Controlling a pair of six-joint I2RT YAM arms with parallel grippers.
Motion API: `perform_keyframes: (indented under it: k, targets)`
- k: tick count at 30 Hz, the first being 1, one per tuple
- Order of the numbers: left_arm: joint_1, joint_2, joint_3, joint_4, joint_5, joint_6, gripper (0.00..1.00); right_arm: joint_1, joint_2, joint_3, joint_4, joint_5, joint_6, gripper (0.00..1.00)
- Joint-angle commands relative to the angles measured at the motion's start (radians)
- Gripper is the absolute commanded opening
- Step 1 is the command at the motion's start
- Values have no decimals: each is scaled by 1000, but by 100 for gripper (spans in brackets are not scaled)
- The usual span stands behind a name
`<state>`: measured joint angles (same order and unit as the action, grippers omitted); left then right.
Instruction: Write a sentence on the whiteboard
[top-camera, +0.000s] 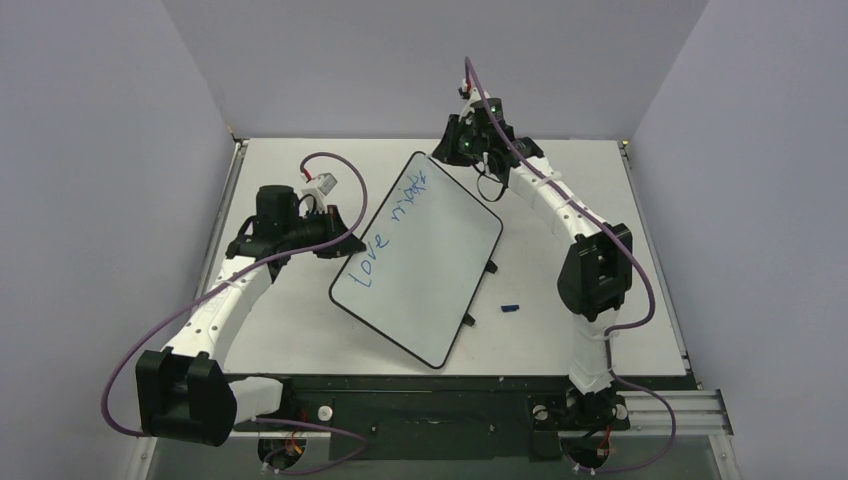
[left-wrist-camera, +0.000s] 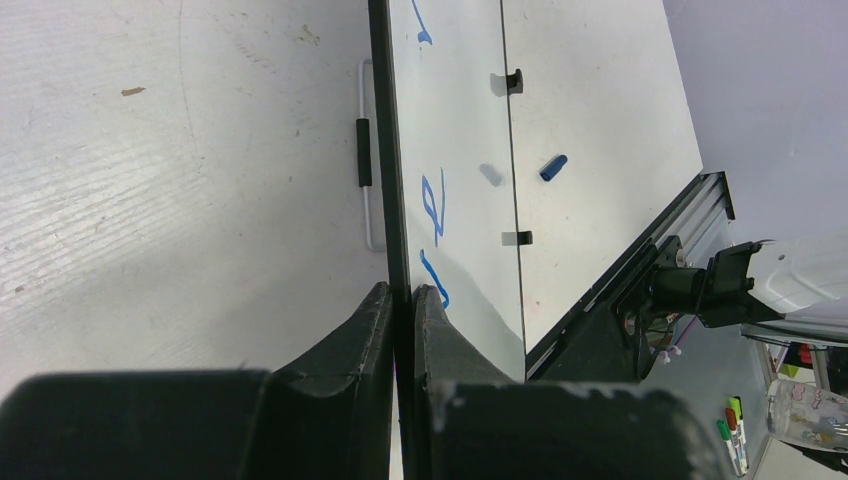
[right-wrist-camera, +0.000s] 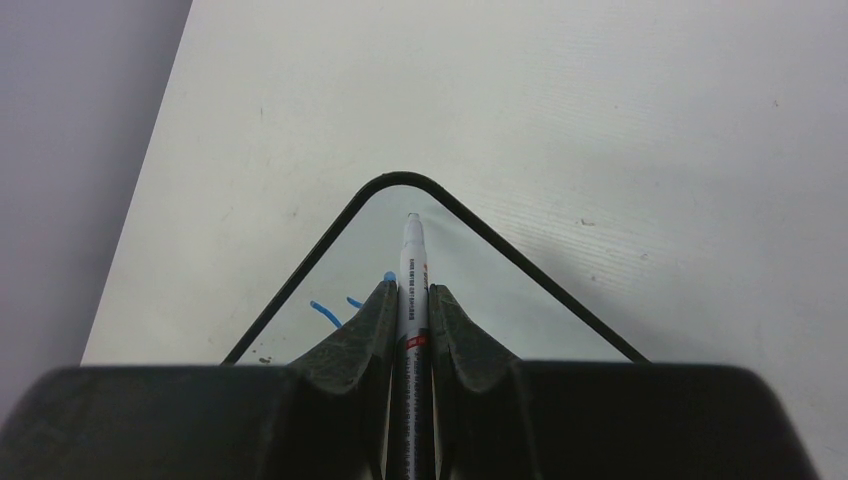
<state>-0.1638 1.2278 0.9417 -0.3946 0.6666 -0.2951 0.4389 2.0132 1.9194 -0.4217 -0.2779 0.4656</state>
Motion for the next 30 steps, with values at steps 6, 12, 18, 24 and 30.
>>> perform_keyframes:
  k: [6, 12, 18, 24, 30]
  targets:
    - [-20, -24, 36, 41, 38, 77, 0, -3, 42, 77, 11, 5, 5, 0]
    - [-23, -26, 36, 41, 36, 77, 0, 3, 58, 89, -1, 1, 1, 0]
    - [-22, -27, 37, 40, 37, 77, 0, 22, 48, 74, -11, 0, -11, 0]
    - [-23, -30, 36, 42, 37, 77, 0, 47, 30, 36, -14, 7, -20, 0]
    - [-25, -34, 34, 42, 36, 77, 0, 70, 4, -17, -15, 26, -28, 0]
